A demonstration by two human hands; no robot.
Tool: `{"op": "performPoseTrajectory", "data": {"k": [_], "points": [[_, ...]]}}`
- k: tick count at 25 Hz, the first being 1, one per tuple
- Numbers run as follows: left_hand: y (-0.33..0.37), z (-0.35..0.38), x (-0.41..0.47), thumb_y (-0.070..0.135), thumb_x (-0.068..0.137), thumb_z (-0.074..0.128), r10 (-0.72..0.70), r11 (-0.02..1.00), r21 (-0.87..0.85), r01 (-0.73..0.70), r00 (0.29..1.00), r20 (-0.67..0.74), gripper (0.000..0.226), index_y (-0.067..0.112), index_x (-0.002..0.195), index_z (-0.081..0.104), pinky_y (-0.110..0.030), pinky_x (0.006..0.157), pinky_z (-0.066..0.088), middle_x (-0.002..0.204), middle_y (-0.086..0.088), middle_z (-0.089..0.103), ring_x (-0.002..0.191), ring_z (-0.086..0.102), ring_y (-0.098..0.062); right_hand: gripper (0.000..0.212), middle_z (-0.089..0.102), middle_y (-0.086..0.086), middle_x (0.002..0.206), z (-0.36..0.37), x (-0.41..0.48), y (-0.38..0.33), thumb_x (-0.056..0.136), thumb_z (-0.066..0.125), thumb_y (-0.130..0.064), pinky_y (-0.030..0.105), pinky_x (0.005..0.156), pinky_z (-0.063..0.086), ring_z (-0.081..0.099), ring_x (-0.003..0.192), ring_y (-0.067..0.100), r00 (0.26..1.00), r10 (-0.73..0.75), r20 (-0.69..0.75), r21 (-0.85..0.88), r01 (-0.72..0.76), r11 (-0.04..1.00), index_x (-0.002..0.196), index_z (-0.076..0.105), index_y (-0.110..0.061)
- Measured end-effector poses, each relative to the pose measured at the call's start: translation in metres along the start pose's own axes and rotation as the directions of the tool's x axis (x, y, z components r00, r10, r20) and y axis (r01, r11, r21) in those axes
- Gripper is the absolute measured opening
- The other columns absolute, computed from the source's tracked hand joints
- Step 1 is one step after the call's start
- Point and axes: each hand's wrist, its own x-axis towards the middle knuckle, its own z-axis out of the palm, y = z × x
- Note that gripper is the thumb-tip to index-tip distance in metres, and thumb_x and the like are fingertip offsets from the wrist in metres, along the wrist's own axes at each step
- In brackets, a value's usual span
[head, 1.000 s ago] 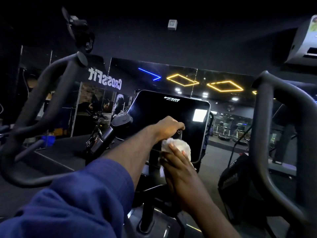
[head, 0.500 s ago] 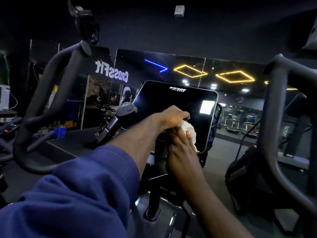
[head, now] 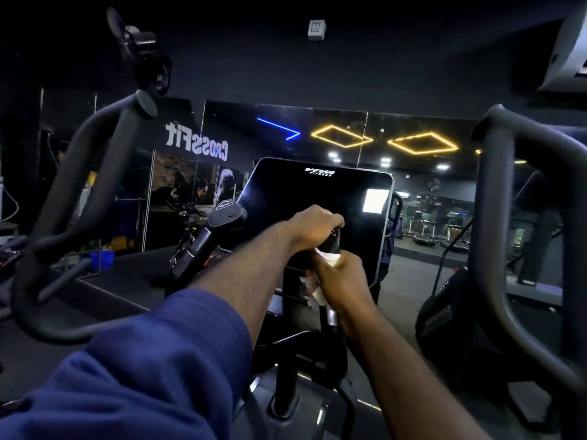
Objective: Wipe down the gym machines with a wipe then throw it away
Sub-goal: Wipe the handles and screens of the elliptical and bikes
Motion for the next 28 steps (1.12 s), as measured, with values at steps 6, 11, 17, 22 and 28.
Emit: {"op": "performPoseTrajectory", "data": {"k": [6,11,17,22,28], "points": [[-0.002,0.002,0.004,0.05,0.085,0.055,0.021,0.997,0.073,-0.02,1.0,-0.014,0.033,0.025,0.07,0.07,-0.042,0.094,0.052,0.092,-0.002,0.072,0.099,0.067,-0.028,0.035,0.075,0.014,0.075,-0.007,-0.009,0.01,0.092,0.074,-0.035,0.029,0.049,0.058,0.071,0.055,0.021,0.998,0.046,0.049,-0.167,-0.038,0.985,0.109,0.058,-0.009],[0.003,0.003,-0.001,0.039,0.101,0.054,0.022,0.992,0.125,-0.019,1.0,-0.022,0.029,0.018,0.086,0.066,-0.04,0.097,0.049,0.109,-0.007,0.067,0.104,0.062,-0.024,0.023,0.071,0.016,0.064,-0.007,0.018,-0.013,0.087,0.073,-0.023,0.04,0.051,0.059,0.068,0.05,0.027,0.997,0.005,0.079,-0.168,0.008,0.986,0.085,0.072,0.001],[-0.002,0.023,-0.016,0.041,0.096,0.062,-0.019,0.999,-0.035,0.01,0.962,-0.274,0.025,0.017,0.094,0.068,-0.031,0.067,0.044,0.088,0.002,0.066,0.084,0.062,-0.017,0.047,0.068,0.008,0.061,-0.001,-0.067,0.085,0.082,0.075,-0.056,0.045,0.057,0.059,0.066,0.053,0.027,0.997,0.073,-0.036,-0.103,-0.076,0.992,0.079,0.064,-0.011],[-0.006,0.067,-0.035,0.048,0.082,0.072,-0.13,0.972,-0.234,-0.009,0.811,-0.571,0.041,0.026,0.107,0.049,-0.046,0.079,0.06,0.1,-0.004,0.068,0.084,0.069,-0.028,0.055,0.066,0.003,0.057,0.003,-0.07,0.119,0.069,0.074,-0.075,0.047,0.055,0.058,0.066,0.053,0.024,0.989,-0.011,-0.147,-0.099,-0.004,0.995,0.071,0.066,-0.02],[-0.019,0.09,-0.045,0.011,0.085,0.07,-0.273,0.816,-0.577,-0.048,0.847,-0.456,0.043,0.015,0.114,0.038,-0.037,0.043,0.051,0.068,-0.022,0.065,0.041,0.059,-0.03,0.038,0.065,0.002,0.072,-0.012,-0.06,0.166,0.088,0.073,-0.045,0.045,0.062,0.052,0.064,0.067,0.022,0.937,-0.347,-0.037,-0.247,0.328,0.912,0.076,0.066,-0.011]]}}
